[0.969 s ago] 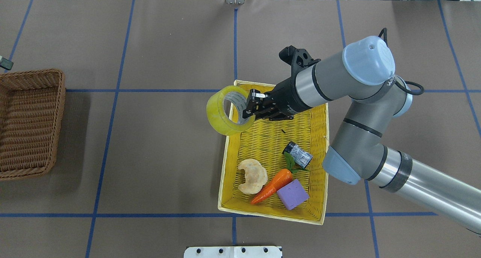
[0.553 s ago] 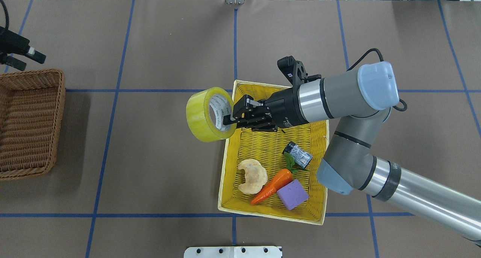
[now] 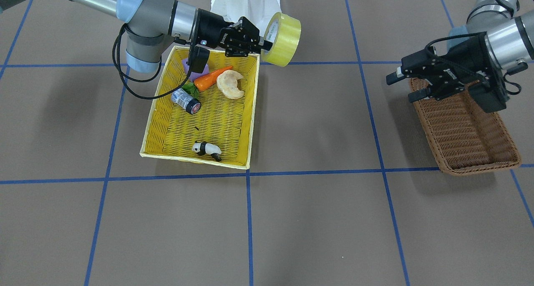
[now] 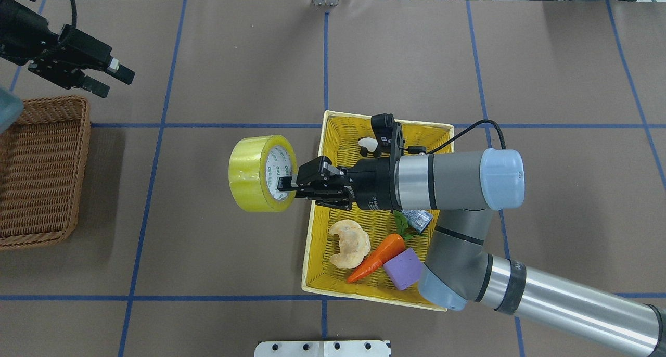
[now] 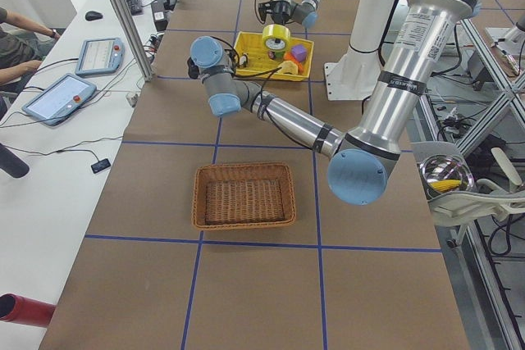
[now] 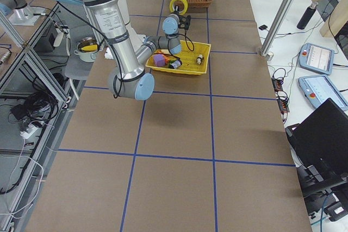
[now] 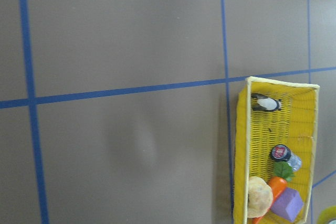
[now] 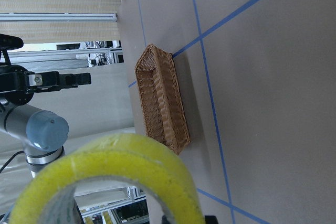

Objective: Move tape to another basket

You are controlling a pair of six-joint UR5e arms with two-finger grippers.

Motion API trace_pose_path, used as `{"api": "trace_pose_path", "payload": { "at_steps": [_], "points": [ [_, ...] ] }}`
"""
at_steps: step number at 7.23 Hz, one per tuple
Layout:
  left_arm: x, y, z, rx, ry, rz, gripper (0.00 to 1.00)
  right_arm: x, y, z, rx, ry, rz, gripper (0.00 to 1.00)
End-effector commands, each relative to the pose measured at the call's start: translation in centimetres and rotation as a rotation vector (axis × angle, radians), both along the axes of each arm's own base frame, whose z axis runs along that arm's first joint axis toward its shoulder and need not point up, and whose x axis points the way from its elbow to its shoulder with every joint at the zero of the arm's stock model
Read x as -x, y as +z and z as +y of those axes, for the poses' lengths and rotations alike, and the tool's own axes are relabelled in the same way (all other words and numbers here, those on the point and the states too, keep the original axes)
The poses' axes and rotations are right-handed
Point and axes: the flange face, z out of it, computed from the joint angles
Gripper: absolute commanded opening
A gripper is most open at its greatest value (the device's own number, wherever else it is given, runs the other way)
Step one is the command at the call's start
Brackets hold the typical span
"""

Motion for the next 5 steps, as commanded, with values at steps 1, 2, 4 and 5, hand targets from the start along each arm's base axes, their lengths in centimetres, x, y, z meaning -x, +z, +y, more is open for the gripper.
{"api": "trace_pose_path", "payload": {
  "at_steps": [1, 2, 4, 5],
  "points": [
    [-1.7, -4.5, 0.7, 0.077, 0.001, 0.055, 0.99, 0.7, -0.8, 0.4, 0.034, 0.000, -0.038, 0.00],
    [-2.3, -5.4, 1.8, 0.114, -0.058, 0.122, 0.99, 0.5, -0.9, 0.5, 0.046, -0.008, -0.064, 0.00],
    [-10.2, -5.6, 6.5, 0.306, -0.147, 0.448, 0.99, 0.0, -0.3, 0.3, 0.102, -0.014, -0.155, 0.00],
    [-10.7, -5.3, 7.3, 0.362, -0.132, 0.536, 0.99, 0.0, -0.1, 0.2, 0.108, -0.007, -0.162, 0.00]
  ]
}}
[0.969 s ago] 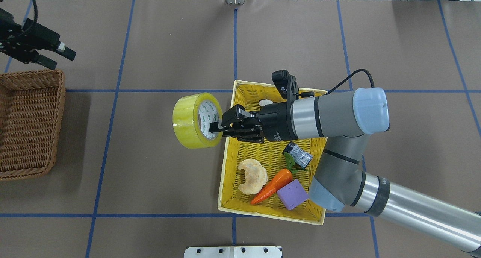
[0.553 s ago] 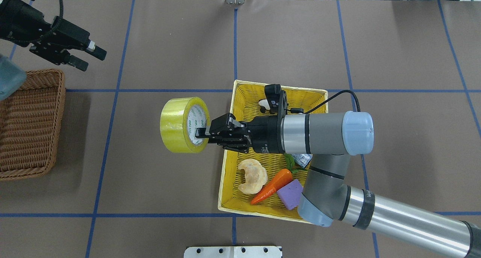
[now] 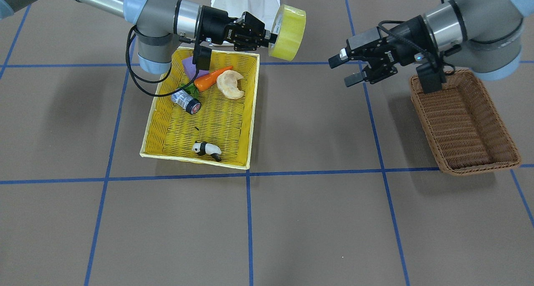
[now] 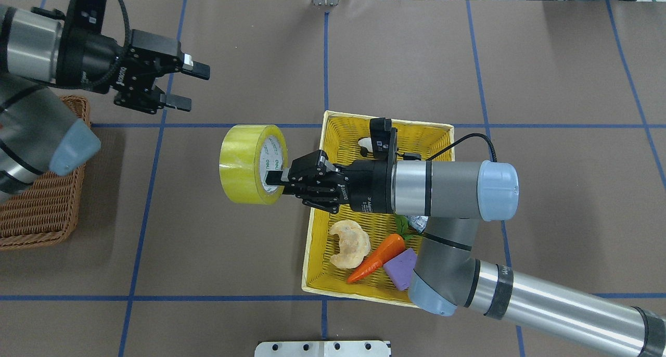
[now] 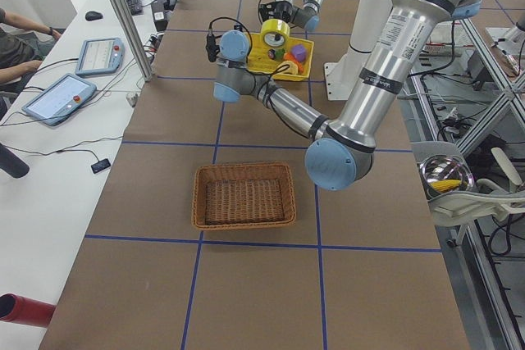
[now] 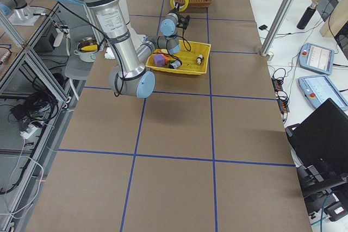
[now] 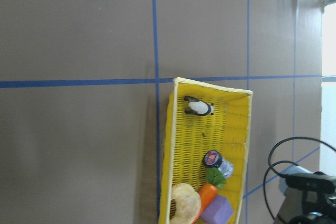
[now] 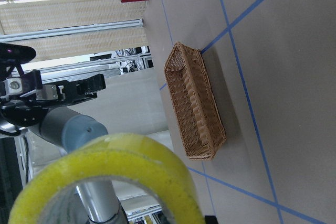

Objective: Move tape to another basket

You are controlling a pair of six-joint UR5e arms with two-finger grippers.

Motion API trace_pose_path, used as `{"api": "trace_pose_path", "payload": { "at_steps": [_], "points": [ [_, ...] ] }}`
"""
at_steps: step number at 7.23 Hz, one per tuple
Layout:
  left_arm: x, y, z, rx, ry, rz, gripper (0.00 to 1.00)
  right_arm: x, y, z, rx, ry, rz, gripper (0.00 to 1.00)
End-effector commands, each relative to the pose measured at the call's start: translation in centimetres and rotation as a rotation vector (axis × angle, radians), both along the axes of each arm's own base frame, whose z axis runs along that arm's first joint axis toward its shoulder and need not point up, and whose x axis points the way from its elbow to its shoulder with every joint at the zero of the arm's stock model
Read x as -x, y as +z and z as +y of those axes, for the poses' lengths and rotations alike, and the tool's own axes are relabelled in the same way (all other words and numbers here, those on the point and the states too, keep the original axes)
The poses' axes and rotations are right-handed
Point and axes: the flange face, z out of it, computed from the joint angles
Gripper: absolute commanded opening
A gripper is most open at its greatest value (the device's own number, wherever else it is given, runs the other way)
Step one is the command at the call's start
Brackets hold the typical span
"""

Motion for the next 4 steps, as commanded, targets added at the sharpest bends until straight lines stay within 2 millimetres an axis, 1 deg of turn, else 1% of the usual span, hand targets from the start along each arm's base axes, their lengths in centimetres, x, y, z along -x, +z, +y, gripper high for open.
{"api": "trace_pose_path", "payload": {
  "at_steps": [1, 2, 4],
  "points": [
    [-1.5, 0.1, 2.0, 0.129, 0.035, 0.188, 0.98, -0.4, 0.3, 0.0, 0.035, -0.011, -0.054, 0.00],
    [-1.0, 0.4, 2.7, 0.122, 0.062, 0.239, 0.98, -0.3, 0.8, -0.1, 0.050, -0.022, -0.075, 0.00],
    [-0.5, 0.0, 3.8, 0.125, 0.118, 0.325, 0.97, 0.5, 2.0, 0.2, 0.052, -0.028, -0.114, 0.00]
  ]
}}
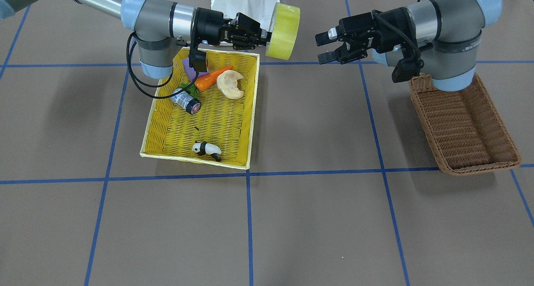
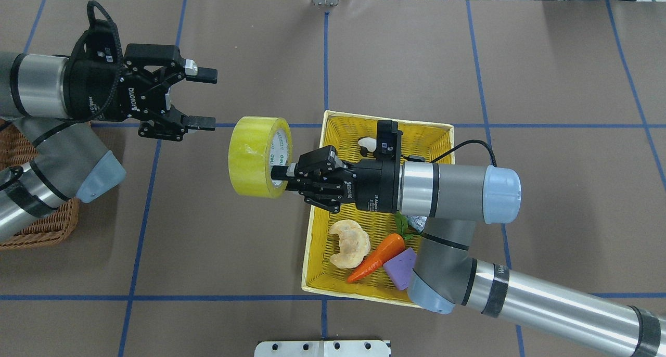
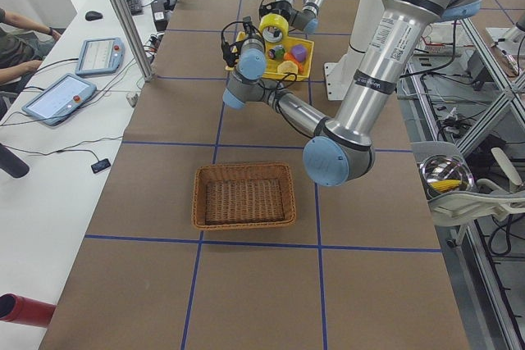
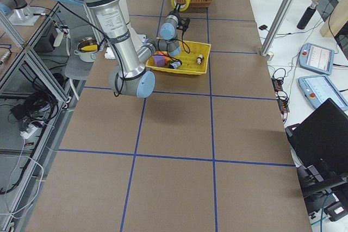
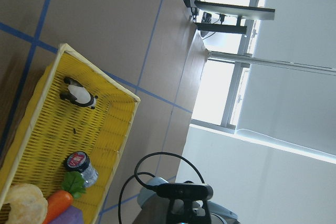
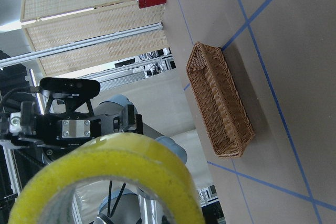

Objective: Move tape to another basket

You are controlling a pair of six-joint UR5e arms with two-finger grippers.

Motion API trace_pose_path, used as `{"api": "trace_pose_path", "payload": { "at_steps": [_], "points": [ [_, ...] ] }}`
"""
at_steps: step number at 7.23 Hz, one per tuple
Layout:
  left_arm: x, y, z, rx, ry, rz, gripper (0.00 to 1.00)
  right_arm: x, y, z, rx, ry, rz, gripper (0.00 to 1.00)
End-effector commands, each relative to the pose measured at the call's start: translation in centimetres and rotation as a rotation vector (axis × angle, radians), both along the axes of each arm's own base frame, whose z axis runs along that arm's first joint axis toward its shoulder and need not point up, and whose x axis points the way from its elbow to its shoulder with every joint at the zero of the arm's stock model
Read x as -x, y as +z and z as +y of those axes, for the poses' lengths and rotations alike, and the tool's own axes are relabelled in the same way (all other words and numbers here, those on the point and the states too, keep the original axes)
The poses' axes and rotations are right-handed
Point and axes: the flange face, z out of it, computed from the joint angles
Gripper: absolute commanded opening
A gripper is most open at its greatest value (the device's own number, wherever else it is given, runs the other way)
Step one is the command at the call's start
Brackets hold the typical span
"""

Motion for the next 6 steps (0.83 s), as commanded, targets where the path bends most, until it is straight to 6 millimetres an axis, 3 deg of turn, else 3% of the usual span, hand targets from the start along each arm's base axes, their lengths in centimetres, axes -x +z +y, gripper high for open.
{"api": "trace_pose_path", "payload": {
  "at_steps": [1, 4, 6],
  "points": [
    [-0.5, -0.3, 1.7, -0.009, 0.036, 0.109, 0.97, 0.7, 0.7, 1.0, -0.005, -0.020, -0.043, 0.00],
    [-1.9, -0.6, 3.5, -0.026, 0.059, 0.167, 0.94, 1.3, -1.7, 1.6, 0.024, -0.063, -0.090, 0.00],
    [-1.9, -0.6, 4.0, -0.043, 0.070, 0.186, 0.90, 1.5, -1.7, 1.5, 0.031, -0.065, -0.090, 0.00]
  ]
}}
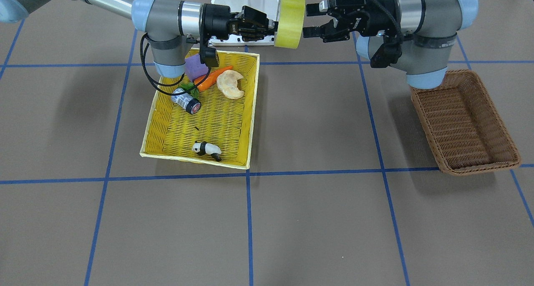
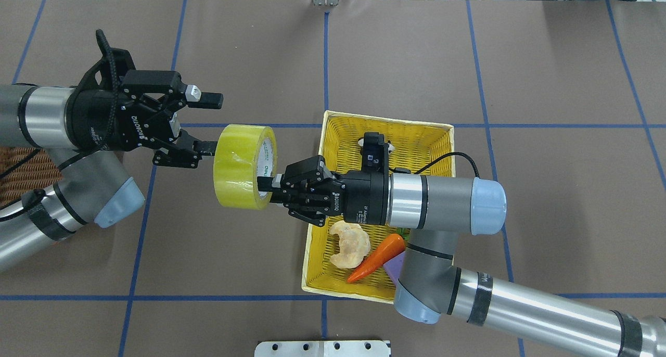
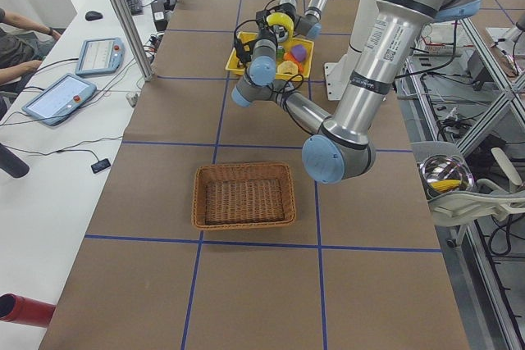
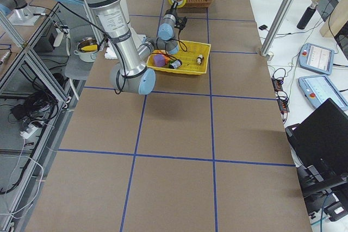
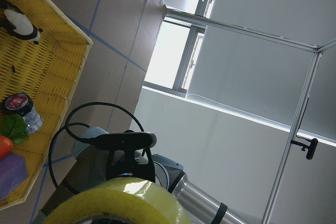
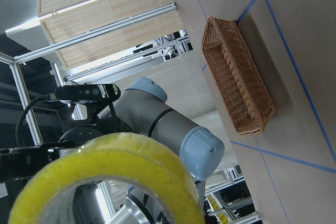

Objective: Move tape to another basket

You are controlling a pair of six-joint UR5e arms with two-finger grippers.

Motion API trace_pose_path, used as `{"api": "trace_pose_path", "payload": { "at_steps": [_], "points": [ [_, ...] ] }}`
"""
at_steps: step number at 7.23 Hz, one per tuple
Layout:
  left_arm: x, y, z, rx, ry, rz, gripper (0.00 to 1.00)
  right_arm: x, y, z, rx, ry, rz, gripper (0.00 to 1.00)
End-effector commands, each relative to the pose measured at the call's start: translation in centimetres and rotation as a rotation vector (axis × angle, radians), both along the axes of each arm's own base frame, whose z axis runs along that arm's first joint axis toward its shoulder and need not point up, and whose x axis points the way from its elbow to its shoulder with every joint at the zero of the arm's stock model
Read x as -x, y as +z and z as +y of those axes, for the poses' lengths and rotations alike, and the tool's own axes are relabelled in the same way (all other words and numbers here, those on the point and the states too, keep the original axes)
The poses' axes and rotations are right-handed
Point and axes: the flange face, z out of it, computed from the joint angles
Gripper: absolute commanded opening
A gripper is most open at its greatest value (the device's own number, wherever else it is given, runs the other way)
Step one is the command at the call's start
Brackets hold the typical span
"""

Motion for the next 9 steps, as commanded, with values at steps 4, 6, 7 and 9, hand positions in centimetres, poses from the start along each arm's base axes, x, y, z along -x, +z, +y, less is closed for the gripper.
{"api": "trace_pose_path", "payload": {
  "at_steps": [4, 6, 7, 9],
  "points": [
    [-0.4, 0.1, 1.3, -0.020, 0.039, 0.040, 0.84, 0.9, -0.1, -0.1, 0.006, -0.008, 0.000, 0.00],
    [-0.6, 0.0, 1.4, -0.021, 0.042, 0.041, 0.74, 1.1, -0.2, 0.2, 0.012, -0.005, -0.014, 0.00],
    [-0.6, 0.0, 1.4, -0.020, 0.043, 0.041, 0.57, 1.1, -0.3, 0.3, 0.014, -0.003, -0.017, 0.00],
    [-0.6, 0.1, 1.5, -0.023, 0.043, 0.044, 0.10, 1.3, -0.1, 0.4, 0.017, -0.005, -0.013, 0.06]
  ]
}}
